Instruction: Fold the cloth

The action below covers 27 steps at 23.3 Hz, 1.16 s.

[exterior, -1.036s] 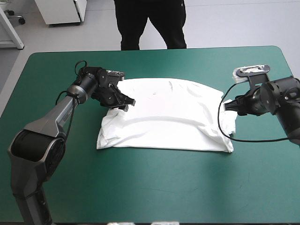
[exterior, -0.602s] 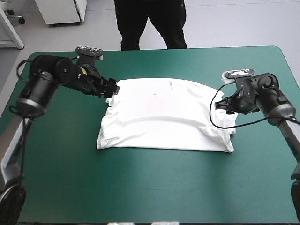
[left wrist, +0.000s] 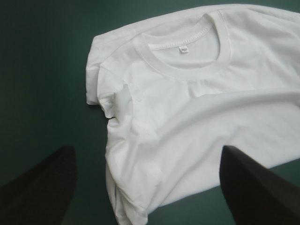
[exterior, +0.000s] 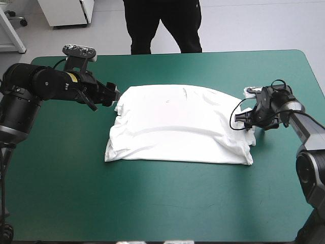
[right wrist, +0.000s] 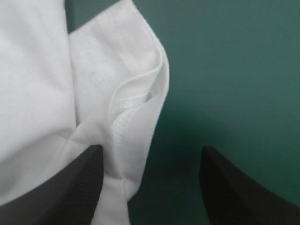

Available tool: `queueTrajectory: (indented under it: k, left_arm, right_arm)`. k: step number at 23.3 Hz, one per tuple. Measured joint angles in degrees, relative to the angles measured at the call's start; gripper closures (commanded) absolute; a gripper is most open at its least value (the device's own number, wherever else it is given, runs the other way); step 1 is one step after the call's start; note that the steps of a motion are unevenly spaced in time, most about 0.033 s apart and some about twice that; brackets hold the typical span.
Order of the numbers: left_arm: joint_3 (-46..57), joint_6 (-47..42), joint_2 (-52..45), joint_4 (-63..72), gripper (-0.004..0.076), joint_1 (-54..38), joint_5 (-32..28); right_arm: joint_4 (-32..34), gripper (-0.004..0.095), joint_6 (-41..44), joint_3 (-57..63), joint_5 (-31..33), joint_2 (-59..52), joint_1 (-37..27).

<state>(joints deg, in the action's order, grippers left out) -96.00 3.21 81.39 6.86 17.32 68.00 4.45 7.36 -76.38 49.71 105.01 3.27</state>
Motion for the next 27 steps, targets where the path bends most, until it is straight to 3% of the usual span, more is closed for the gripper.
queueTrajectory:
  k: [1, 3, 5, 6, 12, 15, 18, 27]
  left_arm:
    - [0.0, -0.1, 0.0, 0.0, 0.0122, 0.0, 0.2]
    - [0.0, -0.1, -0.1, -0.1, 0.0122, 0.0, 0.6]
    - [0.0, -0.1, -0.1, -0.5, 0.0122, 0.0, 0.8]
    - [0.0, -0.1, -0.1, -0.8, 0.0122, 0.0, 0.8]
    - [0.0, -0.2, -0.2, -1.7, 0.0122, 0.0, 2.1]
    - [0.0, -0.2, -0.2, -1.7, 0.0122, 0.0, 2.4]
    - [0.0, -0.2, -0.6, -2.0, 0.0122, 0.0, 2.5]
    - [0.0, -0.2, -0.7, -2.2, 0.0122, 0.0, 2.5]
  right_arm:
    - [-0.5, 0.0432, 0.0, -0.6, -0.2, 1.2, 0.0]
    - [-1.2, 0.06, -0.2, -1.3, 0.0, 2.0, 0.0]
    - [-2.3, 0.0844, -0.4, -1.3, 0.0, 2.1, 0.0]
    - [-2.8, 0.0921, -0.4, -1.3, -0.3, 2.2, 0.0]
    - [-3.4, 0.0921, -1.9, -5.2, 2.1, 2.8, 0.0]
    - [-8.2, 0.0921, -6.0, -9.5, 3.9, 1.5, 0.0]
    - [-17.7, 0.0921, -11.3, -12.4, 5.6, -0.1, 0.4]
    - [-19.1, 0.0918, -13.6, -12.6, 6.2, 4.6, 8.5]
